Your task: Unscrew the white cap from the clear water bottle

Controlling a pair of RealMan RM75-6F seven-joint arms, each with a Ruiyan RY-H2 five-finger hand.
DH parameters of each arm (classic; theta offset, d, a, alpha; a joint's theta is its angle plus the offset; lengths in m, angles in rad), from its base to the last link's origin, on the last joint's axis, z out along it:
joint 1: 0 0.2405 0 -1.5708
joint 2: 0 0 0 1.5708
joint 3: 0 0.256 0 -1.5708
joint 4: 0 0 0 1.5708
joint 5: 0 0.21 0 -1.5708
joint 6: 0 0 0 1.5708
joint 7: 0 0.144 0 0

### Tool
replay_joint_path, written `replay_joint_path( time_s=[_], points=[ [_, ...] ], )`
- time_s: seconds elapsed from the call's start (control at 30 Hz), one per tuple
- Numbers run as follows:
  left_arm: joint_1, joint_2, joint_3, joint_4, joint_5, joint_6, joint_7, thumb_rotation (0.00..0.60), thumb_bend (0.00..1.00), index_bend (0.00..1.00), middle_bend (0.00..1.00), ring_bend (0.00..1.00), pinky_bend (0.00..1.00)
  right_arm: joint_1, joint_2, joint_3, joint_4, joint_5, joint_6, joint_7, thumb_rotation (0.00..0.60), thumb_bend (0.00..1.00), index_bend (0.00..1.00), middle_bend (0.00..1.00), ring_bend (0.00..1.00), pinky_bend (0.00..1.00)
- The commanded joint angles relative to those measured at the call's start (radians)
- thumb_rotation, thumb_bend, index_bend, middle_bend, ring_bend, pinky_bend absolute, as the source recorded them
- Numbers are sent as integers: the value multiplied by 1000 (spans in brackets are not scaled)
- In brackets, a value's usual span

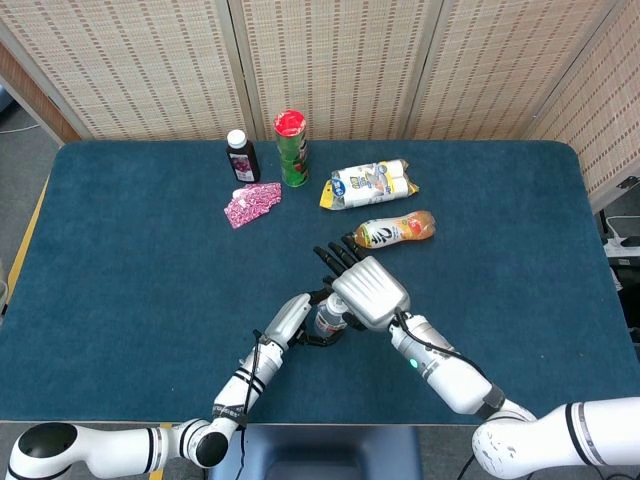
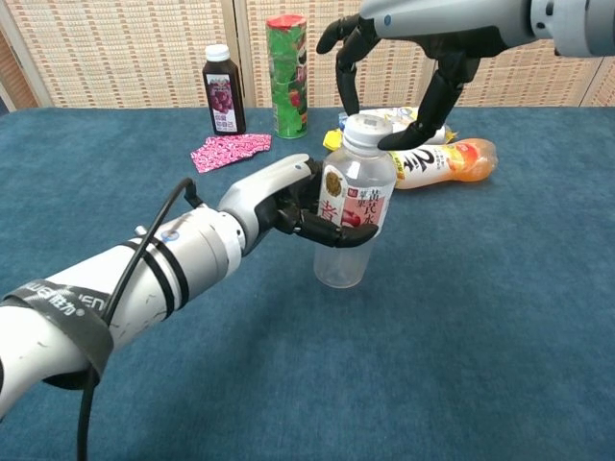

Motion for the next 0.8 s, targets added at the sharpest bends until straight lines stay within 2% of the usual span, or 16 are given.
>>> replay_joint_path(
  time_s=[0.03,0.27,0.57,0.8],
  points=[
    [-1,-1,0,-2,2,-1,0,600,344,424,505,270,220,7,1,-4,0,4,-1,1,600,257,533,0,0,0],
    [-3,9,4,-6,16,-14,-12,600,345,423,505,271,221,23,17,-14,8,-2,-25,17,600,372,578,0,0,0],
    [-10,10,7,2,31,-36,-38,600,349,424,505,271,226,30,43,-42,19,-60,-67,35,600,680,643,0,0,0],
    [-12,11,8,8,41,-39,-49,600,351,424,505,271,229,30,48,-55,18,-84,-59,27,600,773,654,0,0,0]
  ],
)
